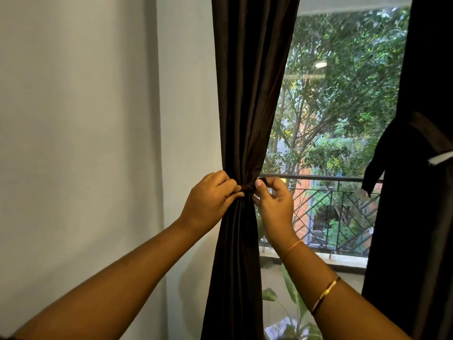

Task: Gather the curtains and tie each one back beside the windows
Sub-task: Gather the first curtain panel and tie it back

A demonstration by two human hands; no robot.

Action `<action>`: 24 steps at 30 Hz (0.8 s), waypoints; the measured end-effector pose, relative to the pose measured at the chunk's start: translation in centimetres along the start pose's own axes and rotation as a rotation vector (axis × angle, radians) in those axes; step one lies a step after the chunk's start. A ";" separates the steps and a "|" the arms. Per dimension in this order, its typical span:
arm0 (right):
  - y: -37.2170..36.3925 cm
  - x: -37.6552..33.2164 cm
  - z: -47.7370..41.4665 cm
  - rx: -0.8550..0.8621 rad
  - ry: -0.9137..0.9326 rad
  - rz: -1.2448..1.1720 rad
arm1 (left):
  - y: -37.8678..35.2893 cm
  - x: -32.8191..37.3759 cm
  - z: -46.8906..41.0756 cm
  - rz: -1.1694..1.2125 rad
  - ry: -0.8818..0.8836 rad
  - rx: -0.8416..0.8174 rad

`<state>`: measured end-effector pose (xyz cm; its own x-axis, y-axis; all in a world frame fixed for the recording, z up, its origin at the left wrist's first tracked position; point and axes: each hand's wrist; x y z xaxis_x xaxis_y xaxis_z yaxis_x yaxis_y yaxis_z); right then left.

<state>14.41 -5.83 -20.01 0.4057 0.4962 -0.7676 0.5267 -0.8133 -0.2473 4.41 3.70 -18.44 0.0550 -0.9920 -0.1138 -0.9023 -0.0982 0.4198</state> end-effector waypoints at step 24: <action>0.6 -0.2 -3.3 0.193 -0.504 -0.408 | 1.0 -1.3 0.1 0.270 0.155 -0.172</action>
<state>17.09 -5.45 -18.08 -0.2198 0.6109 -0.7606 0.4020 -0.6536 -0.6412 3.36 4.85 -17.94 -0.0993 -0.9830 0.1544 -0.8089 0.1701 0.5628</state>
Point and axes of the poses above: each hand's wrist, its own z-axis away from the middle knuckle, its own y-axis out of the back of the hand, x = y × z
